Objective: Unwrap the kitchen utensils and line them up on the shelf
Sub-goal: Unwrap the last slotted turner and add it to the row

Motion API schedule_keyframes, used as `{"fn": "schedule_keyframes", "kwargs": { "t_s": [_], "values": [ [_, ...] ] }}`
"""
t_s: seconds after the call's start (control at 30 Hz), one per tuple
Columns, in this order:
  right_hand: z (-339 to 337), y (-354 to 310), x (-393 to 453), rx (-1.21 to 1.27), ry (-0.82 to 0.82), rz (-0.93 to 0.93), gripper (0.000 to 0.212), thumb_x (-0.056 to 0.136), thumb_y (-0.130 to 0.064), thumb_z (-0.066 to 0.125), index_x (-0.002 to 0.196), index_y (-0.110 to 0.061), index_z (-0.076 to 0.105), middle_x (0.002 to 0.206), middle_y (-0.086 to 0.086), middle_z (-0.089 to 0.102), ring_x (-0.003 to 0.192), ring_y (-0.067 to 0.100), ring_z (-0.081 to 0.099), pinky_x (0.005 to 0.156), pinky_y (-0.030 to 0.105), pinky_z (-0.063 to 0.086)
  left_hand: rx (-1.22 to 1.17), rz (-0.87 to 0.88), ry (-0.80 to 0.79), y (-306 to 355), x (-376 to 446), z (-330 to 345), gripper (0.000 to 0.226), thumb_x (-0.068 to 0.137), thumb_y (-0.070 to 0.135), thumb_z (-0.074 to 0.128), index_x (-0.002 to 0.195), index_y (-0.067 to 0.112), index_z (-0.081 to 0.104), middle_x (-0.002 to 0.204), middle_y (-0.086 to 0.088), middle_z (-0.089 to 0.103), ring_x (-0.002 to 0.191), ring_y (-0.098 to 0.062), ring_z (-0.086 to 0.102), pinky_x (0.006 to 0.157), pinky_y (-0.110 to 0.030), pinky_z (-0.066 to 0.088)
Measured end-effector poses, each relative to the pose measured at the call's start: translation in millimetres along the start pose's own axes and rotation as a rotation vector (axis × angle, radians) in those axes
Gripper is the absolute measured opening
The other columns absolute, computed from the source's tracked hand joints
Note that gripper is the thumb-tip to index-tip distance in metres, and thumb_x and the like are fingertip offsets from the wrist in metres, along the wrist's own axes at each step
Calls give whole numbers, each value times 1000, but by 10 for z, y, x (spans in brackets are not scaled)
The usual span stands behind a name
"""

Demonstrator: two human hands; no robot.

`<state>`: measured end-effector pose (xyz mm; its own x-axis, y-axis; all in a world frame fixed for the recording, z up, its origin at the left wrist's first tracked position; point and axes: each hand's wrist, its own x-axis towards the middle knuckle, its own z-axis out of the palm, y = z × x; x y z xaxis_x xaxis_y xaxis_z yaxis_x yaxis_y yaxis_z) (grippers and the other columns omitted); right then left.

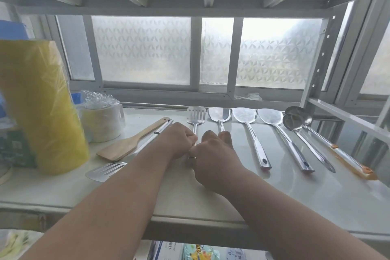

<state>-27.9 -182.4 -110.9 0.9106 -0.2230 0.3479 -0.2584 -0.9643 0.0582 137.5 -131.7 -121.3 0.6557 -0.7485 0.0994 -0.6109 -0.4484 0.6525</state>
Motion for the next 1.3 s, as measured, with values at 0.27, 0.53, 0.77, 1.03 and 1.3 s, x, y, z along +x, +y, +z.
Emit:
{"fn": "schedule_keyframes", "kwargs": {
  "t_s": [0.27, 0.53, 0.77, 1.03, 1.3],
  "values": [
    [-16, -9, 6, 22, -13, 3, 19, 88, -18, 47, 80, -34, 54, 85, -8, 57, 108, 15, 37, 100, 43, 20, 23, 12, 23, -38, 82, 32, 33, 96, 28, 60, 68, 10, 59, 61, 3, 44, 62, -16, 39, 64, -33, 40],
    [-36, -33, -15, 51, -17, 48, 28, 84, -14, 43, 90, -29, 66, 87, -9, 58, 108, 16, 37, 100, 43, 23, 29, 22, 77, -81, 133, 84, 49, 100, 37, 61, 54, 22, 54, 48, 11, 43, 57, -16, 43, 67, -33, 44],
    [-28, -22, -38, 96, 14, 80, 24, 89, -17, 49, 97, -29, 68, 92, -8, 59, 99, 15, 23, 100, 40, 21, 42, 23, 108, -127, 168, 105, 43, 100, 42, 62, 61, 25, 65, 52, 12, 56, 61, -14, 55, 83, -40, 58],
    [-2, -13, -36, 92, 34, 107, 20, 99, -37, 50, 96, -29, 68, 95, -7, 61, 103, 15, 25, 99, 42, 19, -20, 0, 101, -182, 209, 125, 34, 98, 51, 62, 98, 21, 79, 88, 1, 81, 95, -20, 77, 98, -46, 59],
    [41, -12, -21, 60, 66, 104, 26, 101, -39, 46, 95, -28, 68, 94, -9, 66, 114, 16, 38, 96, 43, 20, -33, 4, 112, -204, 230, 133, 41, 93, 53, 60, 101, 18, 79, 93, -1, 82, 97, -20, 76, 101, -48, 56]
  ]
}}
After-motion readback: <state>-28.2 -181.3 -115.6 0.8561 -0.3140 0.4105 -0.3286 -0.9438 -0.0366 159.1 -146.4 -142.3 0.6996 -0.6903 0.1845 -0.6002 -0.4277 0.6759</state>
